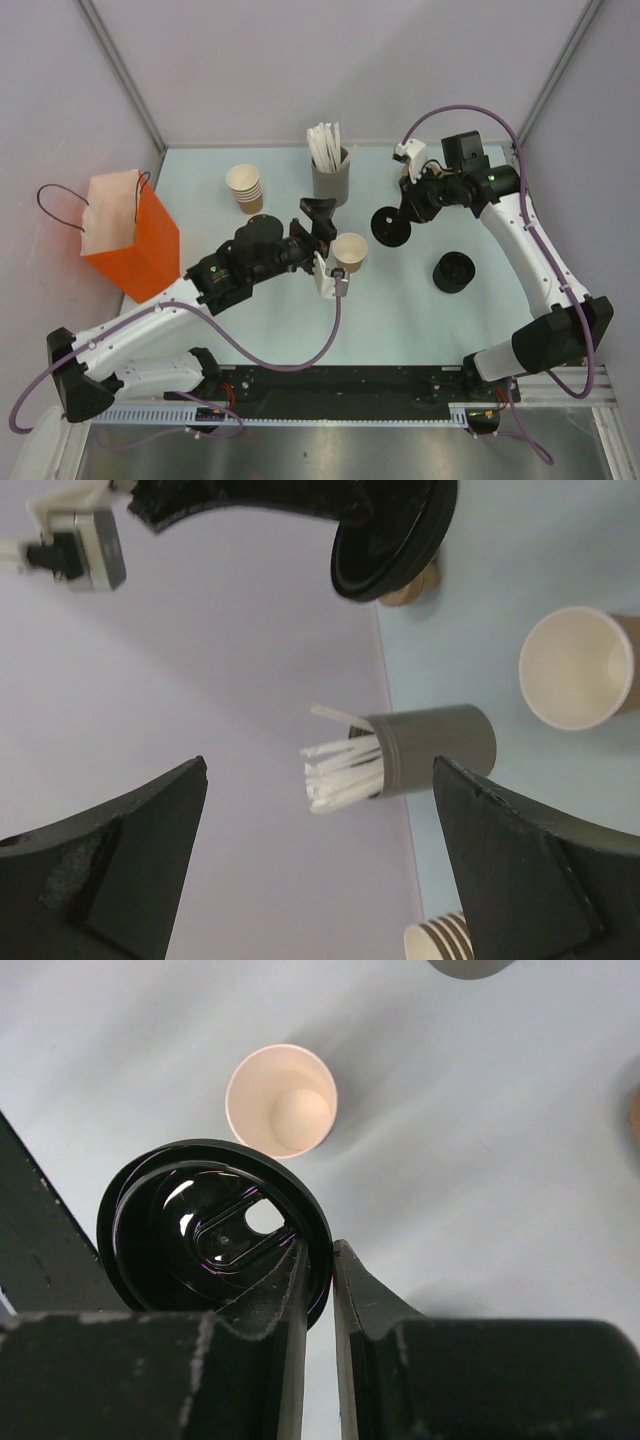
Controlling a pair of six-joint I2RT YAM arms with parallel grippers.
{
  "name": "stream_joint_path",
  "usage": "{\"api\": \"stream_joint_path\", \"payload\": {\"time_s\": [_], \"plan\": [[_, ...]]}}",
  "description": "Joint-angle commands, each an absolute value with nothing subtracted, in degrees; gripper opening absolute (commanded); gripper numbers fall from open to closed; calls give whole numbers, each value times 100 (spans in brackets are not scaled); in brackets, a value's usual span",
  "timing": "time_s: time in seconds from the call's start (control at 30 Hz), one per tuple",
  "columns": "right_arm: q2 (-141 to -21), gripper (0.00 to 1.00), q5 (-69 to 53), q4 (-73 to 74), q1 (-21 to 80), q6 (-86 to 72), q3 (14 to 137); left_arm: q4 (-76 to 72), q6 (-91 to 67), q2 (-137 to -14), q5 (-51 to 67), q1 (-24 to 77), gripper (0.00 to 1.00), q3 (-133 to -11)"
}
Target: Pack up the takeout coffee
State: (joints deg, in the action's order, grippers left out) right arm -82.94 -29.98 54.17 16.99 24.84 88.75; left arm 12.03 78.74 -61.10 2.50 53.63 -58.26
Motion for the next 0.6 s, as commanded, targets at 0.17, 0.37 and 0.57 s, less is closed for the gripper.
{"api": "stream_joint_path", "payload": {"time_s": [0.17, 0.37, 0.57], "plan": [[-8112, 17, -3805, 5502, 1714, 2883, 8869, 1020, 8341, -6503, 1827, 5581, 99, -5897], [-8147, 17, -4306, 5563, 1723, 2988, 8833, 492, 8753, -6794, 1609, 5853, 99, -5678], [-8130, 17, -4579, 5695, 1846, 3032, 8833, 272, 8930, -6978, 1547, 5994, 99, -5599]]}}
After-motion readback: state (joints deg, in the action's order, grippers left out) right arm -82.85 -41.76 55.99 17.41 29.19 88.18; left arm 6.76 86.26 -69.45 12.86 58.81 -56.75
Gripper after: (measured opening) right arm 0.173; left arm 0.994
